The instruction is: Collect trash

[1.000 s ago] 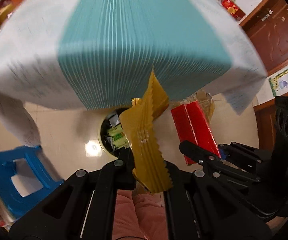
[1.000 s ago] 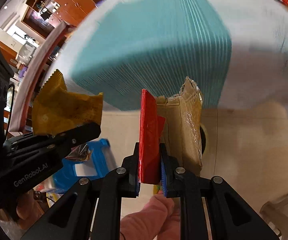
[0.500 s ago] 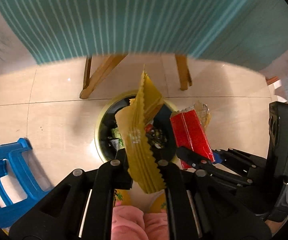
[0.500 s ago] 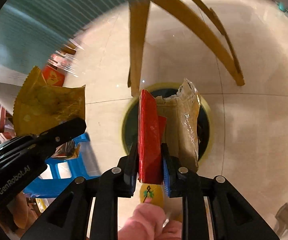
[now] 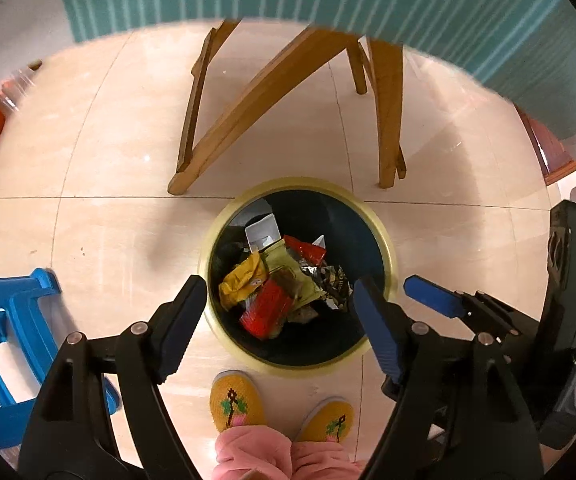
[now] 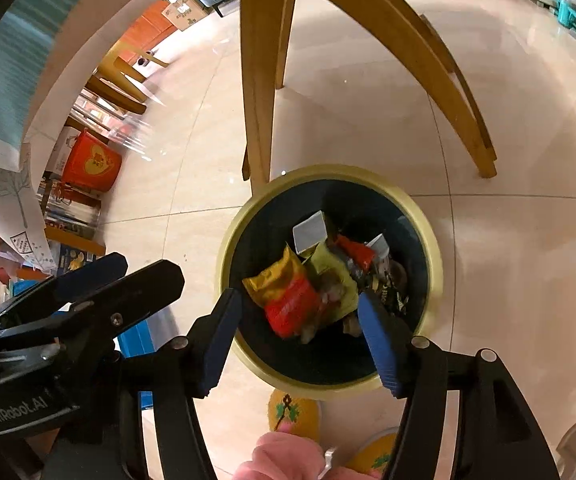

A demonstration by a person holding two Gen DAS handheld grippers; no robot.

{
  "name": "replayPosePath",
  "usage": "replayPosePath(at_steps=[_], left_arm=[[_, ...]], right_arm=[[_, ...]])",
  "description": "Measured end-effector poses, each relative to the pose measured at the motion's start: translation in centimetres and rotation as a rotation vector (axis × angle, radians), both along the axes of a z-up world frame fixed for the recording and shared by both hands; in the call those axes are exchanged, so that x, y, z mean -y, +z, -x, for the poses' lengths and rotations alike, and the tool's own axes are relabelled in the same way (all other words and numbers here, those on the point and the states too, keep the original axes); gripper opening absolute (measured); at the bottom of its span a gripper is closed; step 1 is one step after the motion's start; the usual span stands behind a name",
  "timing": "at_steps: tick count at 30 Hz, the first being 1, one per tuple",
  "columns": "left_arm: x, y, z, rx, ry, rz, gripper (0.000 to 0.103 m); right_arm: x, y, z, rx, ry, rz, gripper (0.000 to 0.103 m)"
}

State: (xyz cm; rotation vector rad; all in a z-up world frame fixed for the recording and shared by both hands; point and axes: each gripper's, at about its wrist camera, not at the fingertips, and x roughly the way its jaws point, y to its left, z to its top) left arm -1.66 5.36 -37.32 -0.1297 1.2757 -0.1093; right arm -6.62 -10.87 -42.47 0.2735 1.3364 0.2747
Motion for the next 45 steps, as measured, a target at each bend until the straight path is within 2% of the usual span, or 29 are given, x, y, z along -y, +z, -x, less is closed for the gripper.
replayPosePath(at_steps=[2, 8, 18, 25, 36, 43, 45], left_arm=[[-0.5, 0.8, 0.2, 0.009, 0.002, -0.001, 0.074], [-0.9, 5.2, 1.0, 0.036, 0.024, -0.004, 0.074], [-2.7, 15.4, 2.2, 0.094, 0.074, -0.020, 0.079], [-3.9, 22.7, 2.8, 0.110, 0.098, -0.047, 0.079], [-3.5, 35.6, 4.1, 0.175, 0.072, -0.118, 0.079], [-3.2, 44.9, 4.9, 0.276, 0.046, -0.137, 0.079], [-3.1, 47.7, 5.1, 0.308, 0.041, -0.135, 0.079]], right_arm=[[0.0, 1.3, 0.3, 0.015, -0.004, 0.018, 0.075], [0.3, 5.3, 0.9, 0.049, -0.022, 0.049, 0.088], [0.9, 13.2, 1.2, 0.063, -0.048, 0.084, 0.095], [1.3, 21.6, 1.1, 0.086, -0.055, 0.105, 0.096], [1.7, 37.5, 1.7, 0.137, -0.056, 0.102, 0.098], [1.3, 47.4, 2.3, 0.179, -0.041, 0.139, 0.098], [1.4, 49.3, 2.4, 0.188, -0.057, 0.139, 0.098]])
